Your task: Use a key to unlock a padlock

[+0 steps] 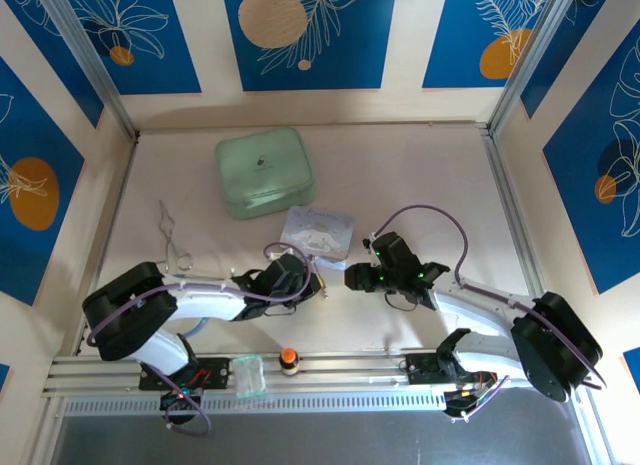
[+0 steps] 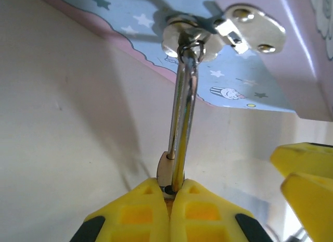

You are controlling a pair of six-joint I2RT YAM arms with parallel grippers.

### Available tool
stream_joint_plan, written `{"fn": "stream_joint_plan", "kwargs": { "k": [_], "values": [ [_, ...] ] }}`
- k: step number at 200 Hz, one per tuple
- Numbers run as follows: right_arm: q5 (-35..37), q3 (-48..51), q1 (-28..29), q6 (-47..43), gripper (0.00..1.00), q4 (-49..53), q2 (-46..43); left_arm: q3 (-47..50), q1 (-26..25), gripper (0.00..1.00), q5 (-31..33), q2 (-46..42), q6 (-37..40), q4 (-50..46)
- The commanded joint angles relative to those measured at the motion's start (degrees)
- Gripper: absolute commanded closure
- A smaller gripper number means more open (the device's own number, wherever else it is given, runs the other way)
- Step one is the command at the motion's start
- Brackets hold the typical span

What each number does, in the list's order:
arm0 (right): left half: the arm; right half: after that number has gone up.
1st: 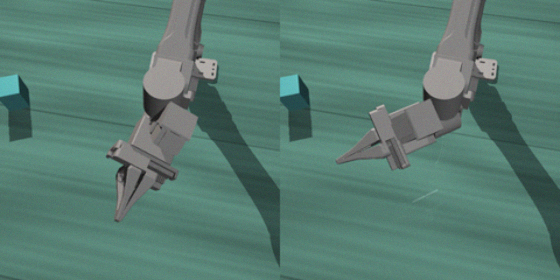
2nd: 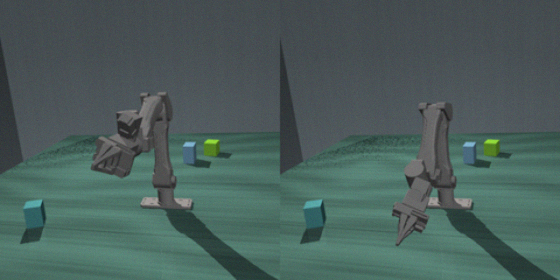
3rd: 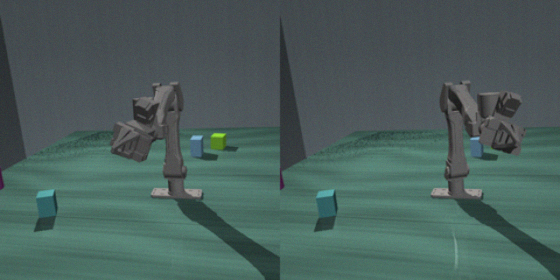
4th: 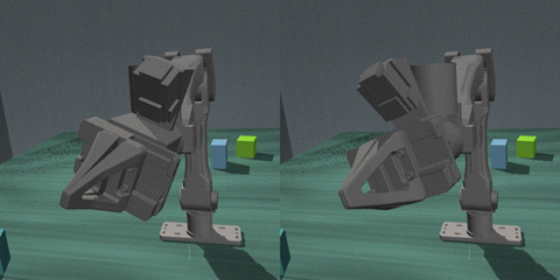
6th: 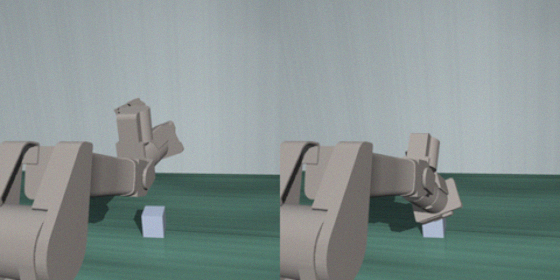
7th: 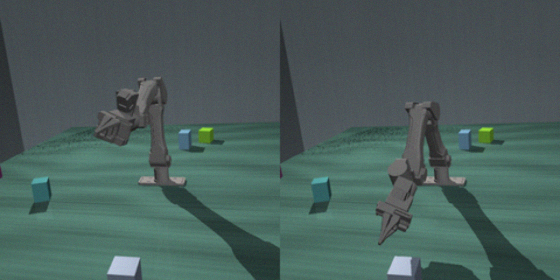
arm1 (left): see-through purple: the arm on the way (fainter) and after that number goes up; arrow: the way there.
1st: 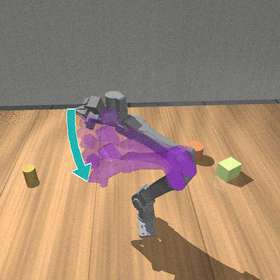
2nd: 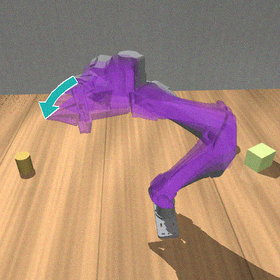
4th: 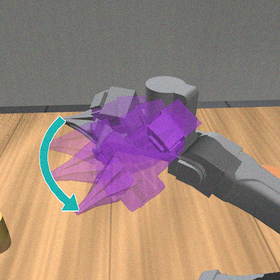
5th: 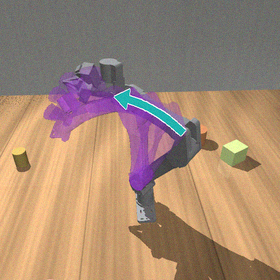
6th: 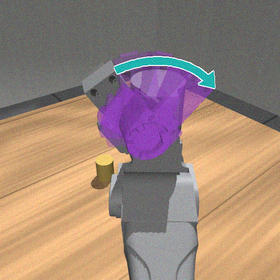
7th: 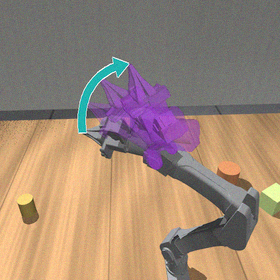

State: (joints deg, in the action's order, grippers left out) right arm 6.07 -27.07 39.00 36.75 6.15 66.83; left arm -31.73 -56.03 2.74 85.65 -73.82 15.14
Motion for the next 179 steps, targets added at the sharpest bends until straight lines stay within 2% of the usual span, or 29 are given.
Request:
{"fn": "stream_joint_plan", "kwargs": {
  "k": [1,22,91,179],
  "values": [
    [5.1,-2.2,0.3,2.8,0.51,5.9,-1.7,-4.6,0.9,1.0,0.4,-1.3,10.1,-18.8],
    [5.8,-2.5,-0.2,3.5,0.5,7.2,-3.1,-8.3,0.9,1.0,2.4,-1.0,15.0,-26.9],
    [5.1,-3.3,-0.8,4.6,0.51,7.5,-3.9,-15.7,1.0,0.99,9.3,1.0,22.7,-40.2],
    [5.4,-3.0,-0.8,6.1,0.51,7.5,-3.2,-21.6,-2.3,0.97,16.4,8.2,24.1,-46.4]
  ]
}}
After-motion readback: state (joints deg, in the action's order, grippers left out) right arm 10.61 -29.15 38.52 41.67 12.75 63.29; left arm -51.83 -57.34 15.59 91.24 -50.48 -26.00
